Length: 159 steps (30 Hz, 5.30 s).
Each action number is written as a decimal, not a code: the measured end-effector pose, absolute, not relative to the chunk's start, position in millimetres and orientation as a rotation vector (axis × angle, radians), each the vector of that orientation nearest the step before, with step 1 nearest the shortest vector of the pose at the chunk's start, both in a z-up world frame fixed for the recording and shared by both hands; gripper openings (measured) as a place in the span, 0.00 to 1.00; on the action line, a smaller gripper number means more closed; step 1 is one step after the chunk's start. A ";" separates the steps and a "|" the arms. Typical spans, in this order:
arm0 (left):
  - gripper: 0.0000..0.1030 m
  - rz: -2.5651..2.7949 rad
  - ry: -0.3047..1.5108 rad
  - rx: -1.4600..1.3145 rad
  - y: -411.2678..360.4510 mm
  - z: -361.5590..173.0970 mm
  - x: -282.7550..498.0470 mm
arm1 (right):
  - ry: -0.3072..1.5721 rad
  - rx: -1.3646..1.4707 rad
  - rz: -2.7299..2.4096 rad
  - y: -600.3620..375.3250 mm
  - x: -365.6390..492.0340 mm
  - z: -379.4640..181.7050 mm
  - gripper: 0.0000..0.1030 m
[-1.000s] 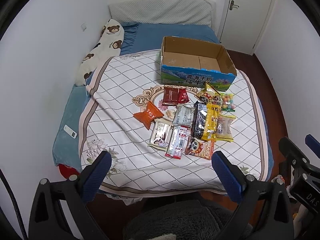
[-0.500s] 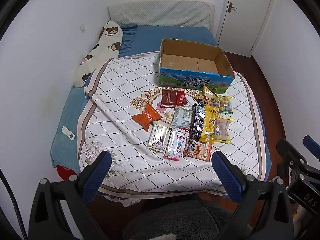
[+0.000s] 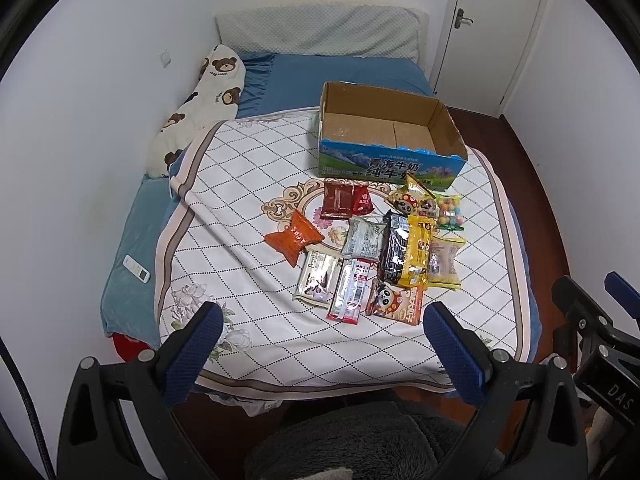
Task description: Organize snacks
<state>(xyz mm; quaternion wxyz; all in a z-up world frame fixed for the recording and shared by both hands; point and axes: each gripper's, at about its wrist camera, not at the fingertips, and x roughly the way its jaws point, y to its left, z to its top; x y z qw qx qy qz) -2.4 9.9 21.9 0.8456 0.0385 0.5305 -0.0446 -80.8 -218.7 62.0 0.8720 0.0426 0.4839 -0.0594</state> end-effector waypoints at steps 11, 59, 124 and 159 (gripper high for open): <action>1.00 -0.099 1.105 0.074 15.4 26.8 -6.2 | 1.003 0.087 -0.122 -216.2 -83.0 63.8 1.00; 0.68 -0.137 1.557 0.256 -28.9 -288.6 122.6 | 1.472 0.321 -0.163 -267.9 31.9 -246.1 0.99; 0.47 -0.100 1.609 0.147 -52.3 -343.2 119.6 | 1.703 0.225 -0.038 -221.3 129.7 -340.3 0.84; 0.41 -0.287 1.357 0.019 -109.1 -135.2 153.5 | 1.399 0.371 0.137 -251.4 127.3 -106.0 0.84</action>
